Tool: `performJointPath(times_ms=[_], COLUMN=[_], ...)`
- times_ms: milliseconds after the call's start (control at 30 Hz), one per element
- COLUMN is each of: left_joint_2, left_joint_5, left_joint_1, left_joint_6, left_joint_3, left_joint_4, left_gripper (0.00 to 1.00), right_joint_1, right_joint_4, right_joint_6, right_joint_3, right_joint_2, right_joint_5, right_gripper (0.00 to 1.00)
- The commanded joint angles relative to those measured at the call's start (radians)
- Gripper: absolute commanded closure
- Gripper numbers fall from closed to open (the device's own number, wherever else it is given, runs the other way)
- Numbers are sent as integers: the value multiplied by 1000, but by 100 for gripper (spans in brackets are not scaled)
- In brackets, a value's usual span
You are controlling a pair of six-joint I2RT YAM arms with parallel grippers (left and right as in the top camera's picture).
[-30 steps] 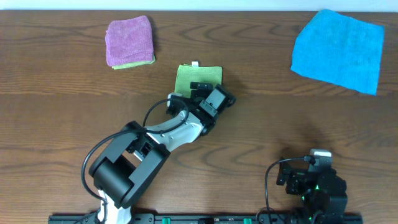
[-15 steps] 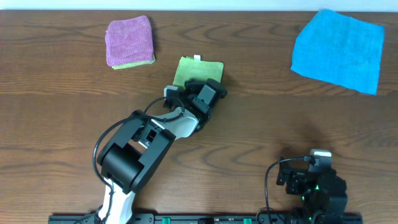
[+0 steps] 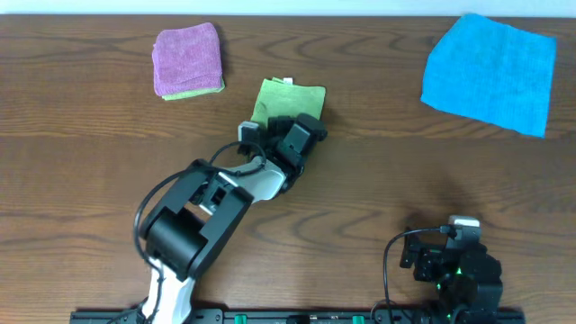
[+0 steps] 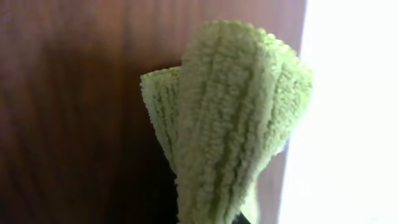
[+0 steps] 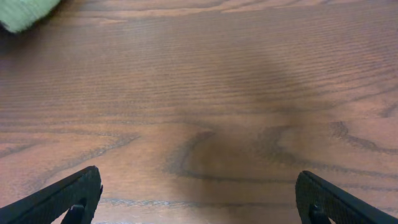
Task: Fold the cloth
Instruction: 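Carry the green square with the left gripper onto the pink stack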
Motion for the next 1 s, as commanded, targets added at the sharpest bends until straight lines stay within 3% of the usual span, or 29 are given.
performJointPath(times_ms=[0, 167, 467, 967], left_joint_2=[-122, -246, -344, -293], left_joint_5=[-113, -133, -132, -111], left_joint_1=[23, 83, 203, 427], left_joint_6=[-13, -87, -90, 235], left_joint_3=[-3, -3, 1, 149], left_joint_4=[9, 22, 78, 76], left_gripper=[94, 94, 94, 94], right_joint_1=[-5, -5, -5, -5], right_joint_4=[-2, -2, -2, -2], right_joint_6=[15, 15, 15, 15], right_joint_3=[-7, -7, -7, -7], right_joint_2=[-9, -9, -9, -9], right_joint_5=[-3, -3, -3, -3], right_gripper=[1, 1, 1, 1])
